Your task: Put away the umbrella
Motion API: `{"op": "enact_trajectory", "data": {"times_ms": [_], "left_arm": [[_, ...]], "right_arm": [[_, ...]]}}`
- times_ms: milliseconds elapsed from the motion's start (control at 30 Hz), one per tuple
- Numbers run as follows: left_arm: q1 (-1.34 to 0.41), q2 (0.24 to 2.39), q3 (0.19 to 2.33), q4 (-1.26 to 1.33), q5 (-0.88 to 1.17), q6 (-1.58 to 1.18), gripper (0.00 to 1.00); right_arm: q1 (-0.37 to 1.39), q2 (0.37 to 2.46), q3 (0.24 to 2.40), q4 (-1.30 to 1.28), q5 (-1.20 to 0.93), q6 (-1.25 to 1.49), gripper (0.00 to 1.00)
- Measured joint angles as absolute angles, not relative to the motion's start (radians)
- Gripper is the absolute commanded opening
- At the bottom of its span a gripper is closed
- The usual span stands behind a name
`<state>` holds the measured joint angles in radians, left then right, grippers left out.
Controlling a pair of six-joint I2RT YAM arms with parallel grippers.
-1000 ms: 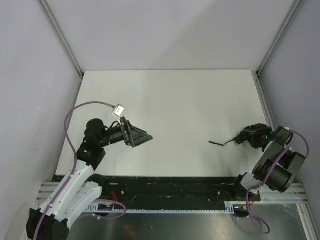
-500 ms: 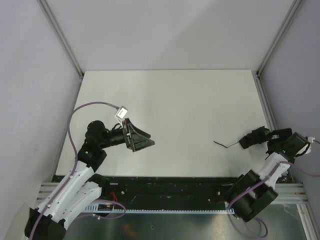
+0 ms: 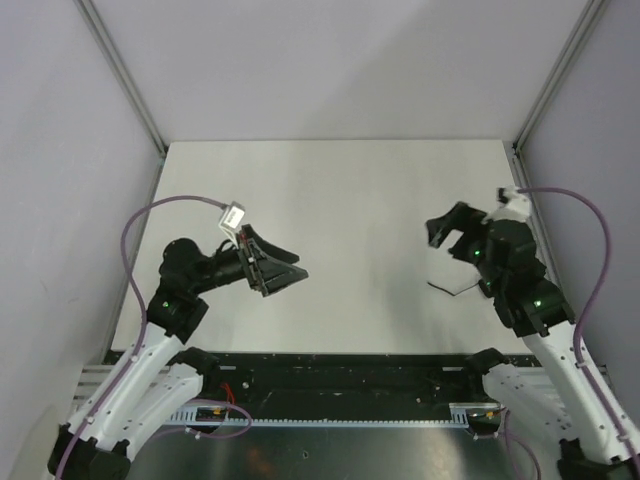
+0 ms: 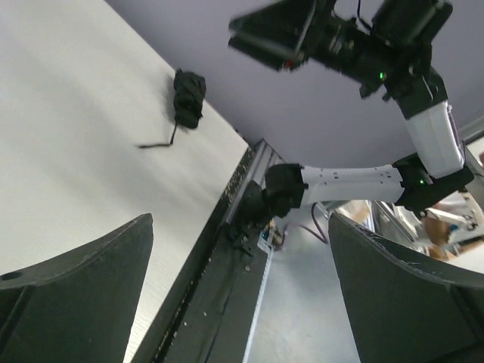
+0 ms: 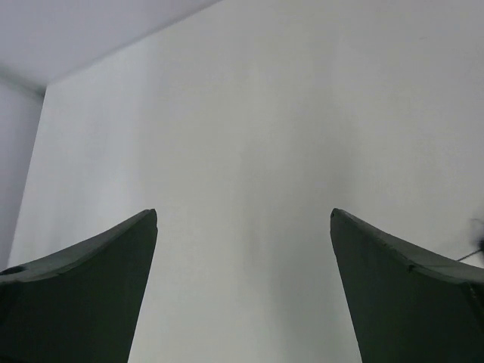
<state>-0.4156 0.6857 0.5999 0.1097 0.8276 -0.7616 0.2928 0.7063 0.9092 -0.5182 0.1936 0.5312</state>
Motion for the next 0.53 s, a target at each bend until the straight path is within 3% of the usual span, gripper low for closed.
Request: {"op": "enact_trajectory", "data": {"times_ms": [100, 233, 533], "left_arm": [[-0.416, 0.642, 0.624, 0.106, 0.767, -0.760, 0.99], [-0.416, 0.552, 0.684, 0.102, 0.680, -0.748, 1.00], [-0.416, 0.421, 0.816, 0.147, 0.545, -0.703, 1.00]], "right_arm": [[0.513, 0.705, 0.927, -0.548, 0.263, 0.509, 0.99], [0.680, 0.643, 0.931, -0.564, 0.338, 0.466, 0.99], [0.743, 0.364, 0.969, -0.474, 0.378, 0.341, 0.99]]}}
